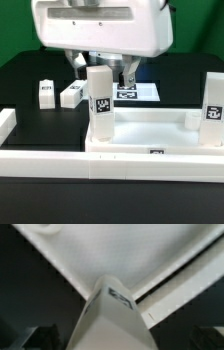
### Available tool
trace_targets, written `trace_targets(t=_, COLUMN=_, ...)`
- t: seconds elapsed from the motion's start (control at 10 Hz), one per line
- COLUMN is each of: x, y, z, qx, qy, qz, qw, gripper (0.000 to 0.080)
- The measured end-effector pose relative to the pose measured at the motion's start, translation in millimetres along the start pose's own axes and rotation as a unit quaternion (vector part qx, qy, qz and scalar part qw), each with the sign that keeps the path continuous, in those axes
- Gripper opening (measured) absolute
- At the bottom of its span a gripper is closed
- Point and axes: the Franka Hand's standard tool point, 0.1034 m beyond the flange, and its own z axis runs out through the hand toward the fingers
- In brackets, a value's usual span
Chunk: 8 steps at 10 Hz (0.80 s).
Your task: Assemble desk
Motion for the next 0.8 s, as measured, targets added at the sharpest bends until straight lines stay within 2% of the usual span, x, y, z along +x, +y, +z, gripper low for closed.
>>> trace_targets(t=0.2, x=2.5, y=1.3, z=-0.3, qx=-0.011, qy=0.009, qz=-0.108, qw=0.994, gripper=0.0649)
trace_targets(t=0.5, x=5.8, y=3.8, z=0.3, qx=-0.016, qy=0.016, qz=-0.264, qw=0.964, gripper=0.0649)
trace_targets(t=0.8, x=4.7, y=-0.5, z=0.0, qx=-0.017, qy=0.016, qz=-0.316, qw=0.949, gripper=0.0649)
